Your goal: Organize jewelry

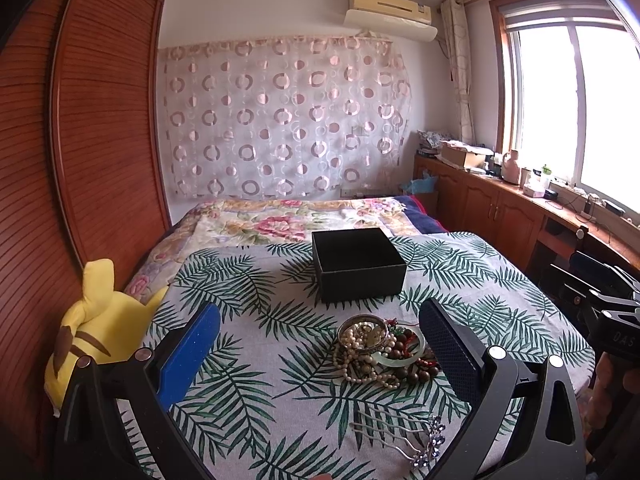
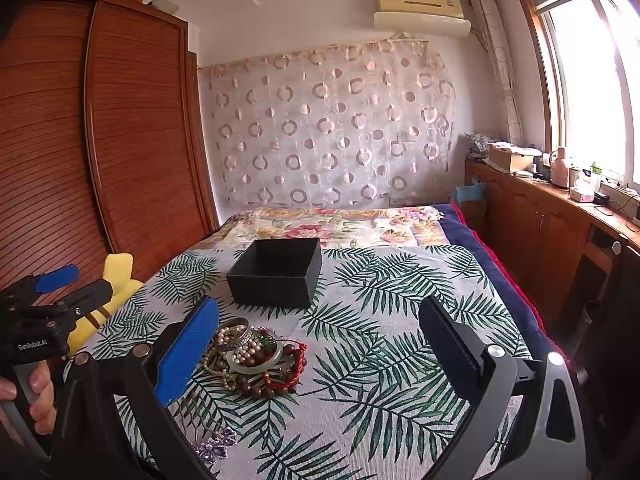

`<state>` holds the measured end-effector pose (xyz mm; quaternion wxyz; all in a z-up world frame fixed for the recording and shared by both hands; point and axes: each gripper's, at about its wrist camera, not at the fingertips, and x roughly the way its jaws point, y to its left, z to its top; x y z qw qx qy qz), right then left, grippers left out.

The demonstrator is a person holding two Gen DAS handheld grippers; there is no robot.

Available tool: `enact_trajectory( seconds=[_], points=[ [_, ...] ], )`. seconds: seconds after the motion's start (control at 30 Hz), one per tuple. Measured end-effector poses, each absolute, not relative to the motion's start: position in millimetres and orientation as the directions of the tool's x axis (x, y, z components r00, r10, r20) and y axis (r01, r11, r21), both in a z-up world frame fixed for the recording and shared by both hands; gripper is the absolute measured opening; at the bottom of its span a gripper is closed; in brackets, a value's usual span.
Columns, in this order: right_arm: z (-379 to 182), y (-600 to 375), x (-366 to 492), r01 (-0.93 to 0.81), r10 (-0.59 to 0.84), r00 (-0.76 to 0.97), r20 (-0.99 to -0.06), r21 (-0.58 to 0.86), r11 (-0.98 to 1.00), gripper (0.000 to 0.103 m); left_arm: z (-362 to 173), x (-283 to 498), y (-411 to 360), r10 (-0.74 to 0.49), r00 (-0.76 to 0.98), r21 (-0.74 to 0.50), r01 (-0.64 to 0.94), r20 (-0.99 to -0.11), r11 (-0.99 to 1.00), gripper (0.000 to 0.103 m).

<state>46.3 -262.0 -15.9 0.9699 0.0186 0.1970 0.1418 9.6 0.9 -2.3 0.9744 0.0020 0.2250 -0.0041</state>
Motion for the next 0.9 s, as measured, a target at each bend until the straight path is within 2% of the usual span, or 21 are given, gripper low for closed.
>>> enact_trajectory(
  seconds=[0.9],
  points=[
    [-15, -258, 46, -0.269, 0.285, 0.882, -0.375, 0.096, 0.958, 0.101, 8, -1, 2, -0.004, 0.901, 0.006, 0.008, -0.434, 1.0, 0.096]
  ],
)
